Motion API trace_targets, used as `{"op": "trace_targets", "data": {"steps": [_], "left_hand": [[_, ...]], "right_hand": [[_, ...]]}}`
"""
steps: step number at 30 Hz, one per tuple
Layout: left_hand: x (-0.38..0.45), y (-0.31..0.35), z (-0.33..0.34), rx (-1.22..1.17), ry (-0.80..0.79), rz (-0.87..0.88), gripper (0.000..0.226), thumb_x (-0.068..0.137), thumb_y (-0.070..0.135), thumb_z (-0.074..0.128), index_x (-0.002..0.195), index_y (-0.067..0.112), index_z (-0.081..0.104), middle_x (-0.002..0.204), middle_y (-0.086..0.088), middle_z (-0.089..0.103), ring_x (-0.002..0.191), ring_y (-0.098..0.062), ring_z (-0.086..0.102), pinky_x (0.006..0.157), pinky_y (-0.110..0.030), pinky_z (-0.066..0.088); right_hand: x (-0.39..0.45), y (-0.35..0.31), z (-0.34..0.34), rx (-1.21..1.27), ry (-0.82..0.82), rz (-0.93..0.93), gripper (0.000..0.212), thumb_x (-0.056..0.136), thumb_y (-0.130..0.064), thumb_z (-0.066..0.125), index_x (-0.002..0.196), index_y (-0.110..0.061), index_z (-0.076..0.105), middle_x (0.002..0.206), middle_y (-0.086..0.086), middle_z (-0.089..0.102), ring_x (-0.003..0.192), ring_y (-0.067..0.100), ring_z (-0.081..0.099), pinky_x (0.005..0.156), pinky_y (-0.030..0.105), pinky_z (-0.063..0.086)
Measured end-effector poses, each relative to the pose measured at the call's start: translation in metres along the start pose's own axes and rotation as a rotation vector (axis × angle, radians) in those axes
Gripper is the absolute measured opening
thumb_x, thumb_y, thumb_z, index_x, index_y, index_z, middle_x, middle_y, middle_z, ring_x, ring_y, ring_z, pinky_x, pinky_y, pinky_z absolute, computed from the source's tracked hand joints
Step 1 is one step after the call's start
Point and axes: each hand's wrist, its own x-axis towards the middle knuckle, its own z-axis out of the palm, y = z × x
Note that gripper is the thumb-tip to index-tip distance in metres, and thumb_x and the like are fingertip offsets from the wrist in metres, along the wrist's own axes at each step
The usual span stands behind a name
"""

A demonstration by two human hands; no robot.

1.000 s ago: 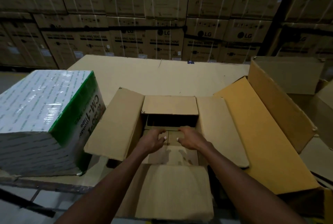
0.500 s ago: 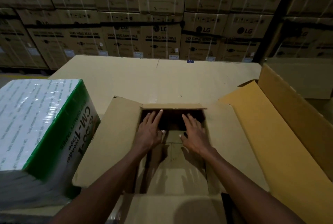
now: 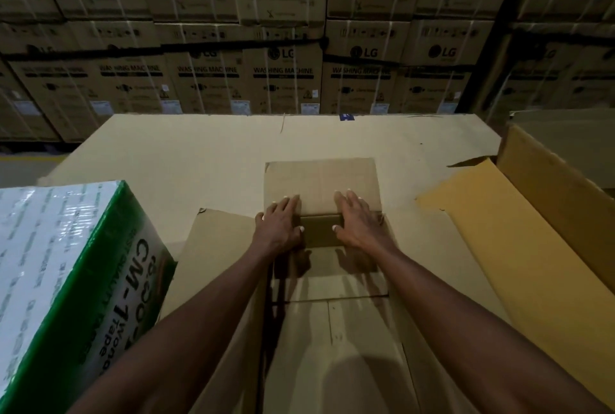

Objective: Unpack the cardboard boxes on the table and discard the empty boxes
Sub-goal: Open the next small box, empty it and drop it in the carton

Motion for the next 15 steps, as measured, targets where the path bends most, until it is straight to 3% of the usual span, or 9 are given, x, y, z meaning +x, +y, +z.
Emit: {"op": "trace_targets", "data": {"steps": [3,7,11,15], "left_hand": [[0.006,-0.004,0.012,0.032,-0.018,0.005,0.065,0.094,0.042,0.058,0.152,0.029,0.031,0.159,-0.002,0.033,0.146,-0.028,0.028,0.114,-0.058,0.020],[0.009,-0.010,0.026,0.050,0.020,0.008,0.063,0.090,0.045,0.060,0.147,0.031,0.037,0.150,0.001,0.044,0.140,-0.025,0.034,0.110,-0.053,0.023],[0.010,-0.013,0.027,0.017,0.025,0.011,0.063,0.091,0.044,0.060,0.148,0.032,0.036,0.153,0.001,0.043,0.142,-0.024,0.032,0.112,-0.052,0.021],[0.000,-0.009,0.016,0.015,-0.035,0.002,0.070,0.095,0.043,0.059,0.156,0.033,0.026,0.165,-0.003,0.023,0.152,-0.028,0.017,0.119,-0.059,0.013]], "right_hand": [[0.011,0.007,0.013,-0.038,-0.021,0.033,0.078,0.096,-0.034,0.066,0.160,-0.027,0.023,0.167,0.008,0.021,0.151,0.032,0.021,0.119,0.055,0.023],[0.013,0.015,0.024,-0.058,0.015,0.016,0.068,0.094,-0.032,0.066,0.154,-0.030,0.034,0.158,0.001,0.034,0.145,0.026,0.027,0.116,0.055,0.025],[0.012,0.016,0.026,-0.073,0.034,0.015,0.071,0.094,-0.031,0.066,0.155,-0.032,0.031,0.160,-0.001,0.031,0.147,0.025,0.024,0.117,0.056,0.023],[-0.002,0.012,0.024,-0.060,0.041,0.033,0.077,0.096,-0.033,0.065,0.160,-0.033,0.023,0.168,0.000,0.015,0.155,0.029,0.007,0.121,0.060,0.011]]}}
